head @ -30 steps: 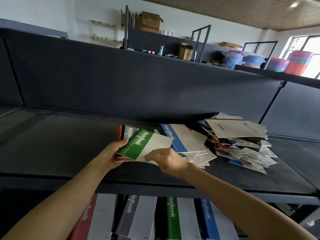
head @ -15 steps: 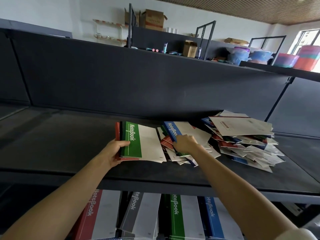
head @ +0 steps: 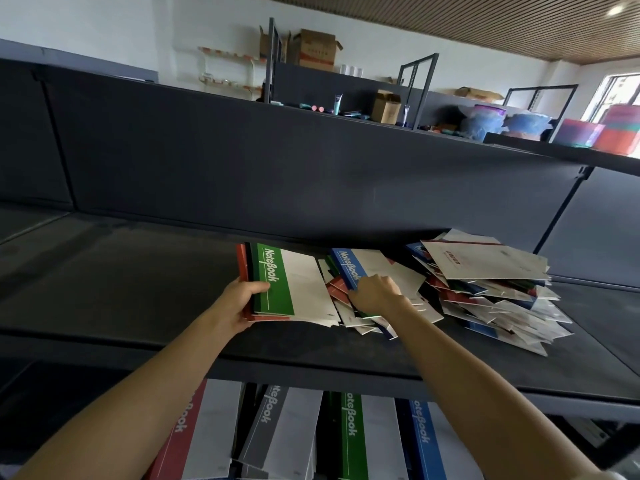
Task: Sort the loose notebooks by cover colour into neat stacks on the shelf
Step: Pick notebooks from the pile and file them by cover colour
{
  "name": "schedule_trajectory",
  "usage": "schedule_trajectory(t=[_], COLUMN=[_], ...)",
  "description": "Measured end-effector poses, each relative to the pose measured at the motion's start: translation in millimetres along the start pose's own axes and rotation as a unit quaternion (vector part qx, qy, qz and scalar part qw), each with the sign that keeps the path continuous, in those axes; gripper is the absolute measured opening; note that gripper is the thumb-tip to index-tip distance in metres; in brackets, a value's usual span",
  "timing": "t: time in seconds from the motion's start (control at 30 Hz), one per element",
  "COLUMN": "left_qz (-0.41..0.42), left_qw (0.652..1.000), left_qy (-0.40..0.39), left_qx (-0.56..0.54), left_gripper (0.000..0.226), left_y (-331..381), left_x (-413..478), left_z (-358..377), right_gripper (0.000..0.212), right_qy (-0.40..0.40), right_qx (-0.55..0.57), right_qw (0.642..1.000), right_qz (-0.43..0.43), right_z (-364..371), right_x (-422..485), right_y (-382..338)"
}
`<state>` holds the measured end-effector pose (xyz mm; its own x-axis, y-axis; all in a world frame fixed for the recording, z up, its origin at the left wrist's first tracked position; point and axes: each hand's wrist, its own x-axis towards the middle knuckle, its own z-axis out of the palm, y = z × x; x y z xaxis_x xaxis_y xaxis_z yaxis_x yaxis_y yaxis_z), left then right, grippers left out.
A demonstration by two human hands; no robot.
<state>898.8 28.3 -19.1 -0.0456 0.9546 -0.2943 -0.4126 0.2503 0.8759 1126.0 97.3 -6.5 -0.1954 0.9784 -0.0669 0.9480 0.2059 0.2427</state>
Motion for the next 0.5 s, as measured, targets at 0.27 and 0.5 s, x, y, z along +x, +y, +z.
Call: schedule_trajectory(t=[0.27, 0.5], left_qz=[-0.012, -0.013], left_qw=[1.0, 1.0], left_qy=[-0.005, 0.008], left_qx=[-0.001, 0.025], left_gripper=[0.032, 0.041], left_y=[-3.7, -3.3], left_x=[-4.1, -4.2], left_z=[0.2, 1.1], right_gripper=[0.043, 0.049], right_qy=[0.015, 0.021], right_qx=[-0.049, -0.087], right_qw=[0.998, 0.995], right_qz=[-0.038, -0.049], right_z=[-6.0, 0.6], right_x=[-10.9, -12.5], right_y=[4.4, -3.7])
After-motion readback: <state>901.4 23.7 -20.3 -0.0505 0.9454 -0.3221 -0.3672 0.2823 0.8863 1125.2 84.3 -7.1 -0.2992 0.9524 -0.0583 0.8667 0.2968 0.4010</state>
